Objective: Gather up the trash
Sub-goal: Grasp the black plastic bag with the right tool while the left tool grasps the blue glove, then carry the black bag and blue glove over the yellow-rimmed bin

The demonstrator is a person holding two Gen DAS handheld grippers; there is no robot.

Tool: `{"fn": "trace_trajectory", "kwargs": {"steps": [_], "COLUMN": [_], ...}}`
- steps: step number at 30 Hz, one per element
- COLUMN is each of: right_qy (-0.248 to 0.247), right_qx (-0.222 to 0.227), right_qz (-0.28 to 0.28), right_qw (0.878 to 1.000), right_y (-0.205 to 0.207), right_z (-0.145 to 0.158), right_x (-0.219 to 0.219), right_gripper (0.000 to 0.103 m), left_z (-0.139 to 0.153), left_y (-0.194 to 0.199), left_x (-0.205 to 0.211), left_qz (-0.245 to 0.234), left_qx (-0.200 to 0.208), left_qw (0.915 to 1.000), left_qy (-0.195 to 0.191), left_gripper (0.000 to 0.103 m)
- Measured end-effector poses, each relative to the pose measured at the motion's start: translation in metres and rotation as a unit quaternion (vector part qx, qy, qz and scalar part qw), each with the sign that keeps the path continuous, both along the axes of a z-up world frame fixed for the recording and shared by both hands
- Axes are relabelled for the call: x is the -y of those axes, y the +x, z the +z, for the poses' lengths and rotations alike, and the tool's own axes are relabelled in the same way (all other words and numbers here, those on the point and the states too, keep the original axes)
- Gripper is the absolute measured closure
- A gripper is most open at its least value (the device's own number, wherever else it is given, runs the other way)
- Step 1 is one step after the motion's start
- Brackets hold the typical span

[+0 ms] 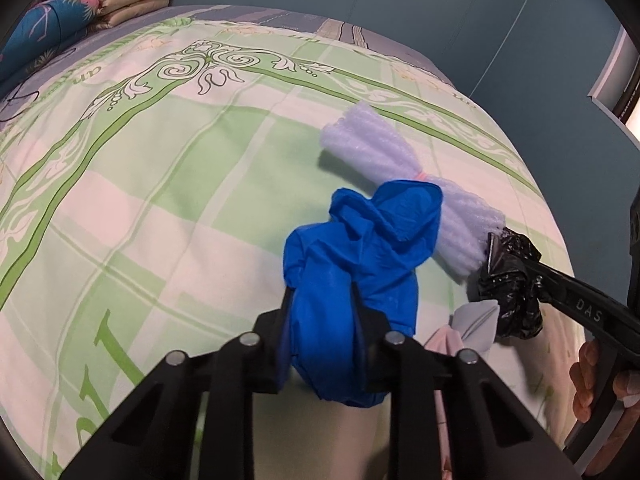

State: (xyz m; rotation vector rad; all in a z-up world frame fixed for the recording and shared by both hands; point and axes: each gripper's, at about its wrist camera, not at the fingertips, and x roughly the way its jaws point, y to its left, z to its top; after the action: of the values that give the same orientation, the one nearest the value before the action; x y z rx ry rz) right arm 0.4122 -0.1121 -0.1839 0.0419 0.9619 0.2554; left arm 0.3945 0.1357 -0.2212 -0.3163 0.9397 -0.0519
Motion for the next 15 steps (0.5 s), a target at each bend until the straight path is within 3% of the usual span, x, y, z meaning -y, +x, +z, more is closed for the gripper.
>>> {"fn": "trace_trajectory", "kwargs": {"steps": [15], "right_qy": [0.028], "right_qx": [0.041], "right_qz": [-0.007], "right_qw": [0.999], "right_y": [-0.048], "right_z": [0.052], "right_x": [0.035], "right_gripper": [0.084], "left_z": [0.033], "left_y": [-0.031], "left_x": [-0.008], "left_qz": [0.006], "left_qx": [0.019], "left_qw": [0.9998], "left_qy": [-0.002], "left_gripper": [0.088]}}
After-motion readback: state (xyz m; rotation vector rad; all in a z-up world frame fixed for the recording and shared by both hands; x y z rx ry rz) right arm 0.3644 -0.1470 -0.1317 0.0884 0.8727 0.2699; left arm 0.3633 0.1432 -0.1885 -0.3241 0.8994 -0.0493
